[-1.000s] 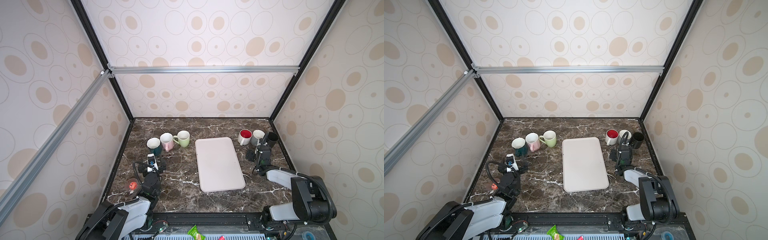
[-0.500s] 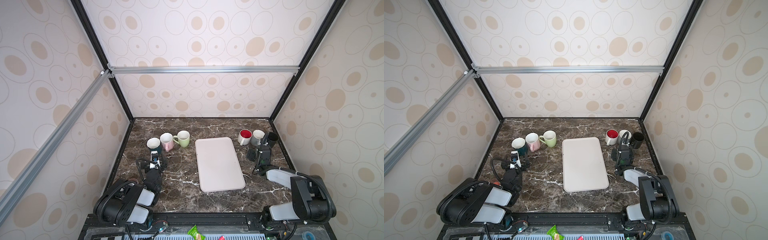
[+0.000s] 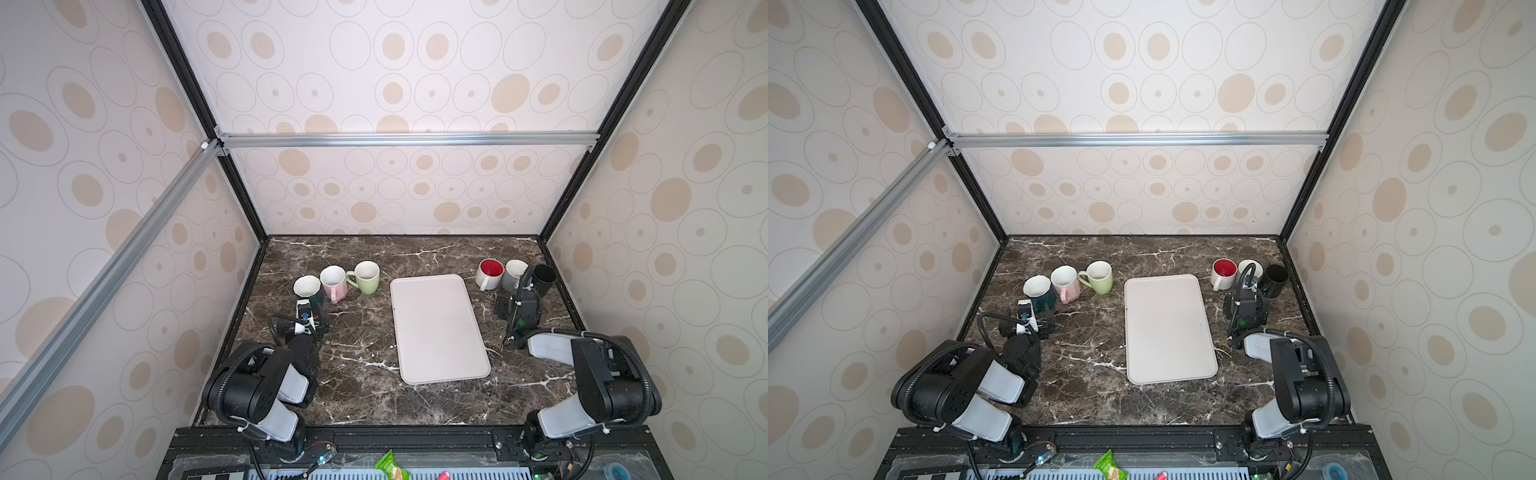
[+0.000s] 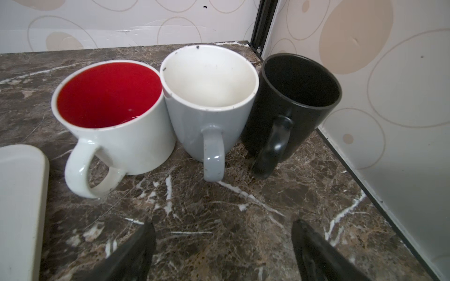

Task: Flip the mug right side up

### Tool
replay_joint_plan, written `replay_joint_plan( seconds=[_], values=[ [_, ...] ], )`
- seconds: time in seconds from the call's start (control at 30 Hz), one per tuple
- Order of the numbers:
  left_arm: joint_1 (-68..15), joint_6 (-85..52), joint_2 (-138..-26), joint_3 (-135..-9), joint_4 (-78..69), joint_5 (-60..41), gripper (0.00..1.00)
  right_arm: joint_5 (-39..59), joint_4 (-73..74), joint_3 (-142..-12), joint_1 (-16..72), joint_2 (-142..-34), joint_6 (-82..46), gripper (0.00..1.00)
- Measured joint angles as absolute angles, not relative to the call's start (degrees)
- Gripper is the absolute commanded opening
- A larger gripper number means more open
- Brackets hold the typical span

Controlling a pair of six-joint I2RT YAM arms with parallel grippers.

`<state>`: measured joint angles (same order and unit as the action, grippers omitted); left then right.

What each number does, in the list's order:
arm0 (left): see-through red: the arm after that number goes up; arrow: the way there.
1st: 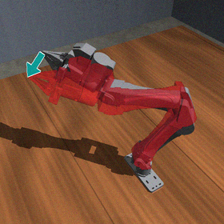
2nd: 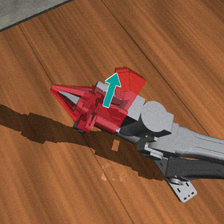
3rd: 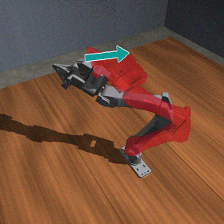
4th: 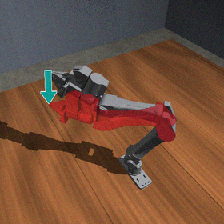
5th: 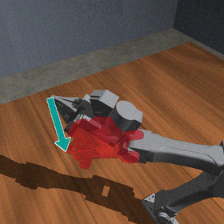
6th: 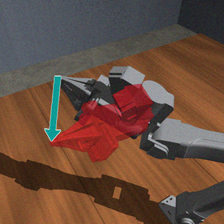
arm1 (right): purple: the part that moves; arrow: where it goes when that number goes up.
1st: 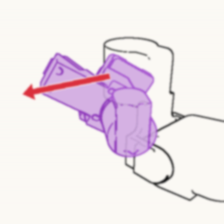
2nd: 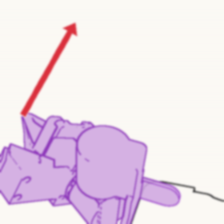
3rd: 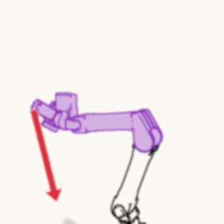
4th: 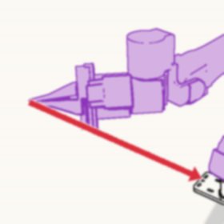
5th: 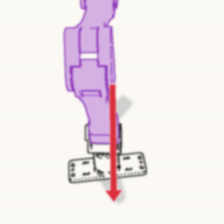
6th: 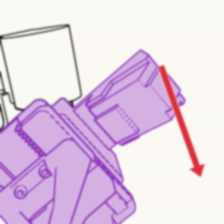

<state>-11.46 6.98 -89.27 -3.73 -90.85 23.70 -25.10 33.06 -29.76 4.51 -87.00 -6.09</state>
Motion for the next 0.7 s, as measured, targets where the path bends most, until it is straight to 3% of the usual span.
replay_joint_plan(
  seconds=[0.3, 0.7],
  values=[
    [-6.5, 3.4, -90.8, -8.3, -85.8, 15.3, 0.98, -21.4, 37.6, -27.2, 5.1, -87.0, -3.5, 0.91],
    [-5.7, 1.9, -90.7, -9.9, -81.5, 12.8, 0.98, -17.7, 46.9, -22.9, 5.2, -88.6, -1.8, 0.93]
  ],
)
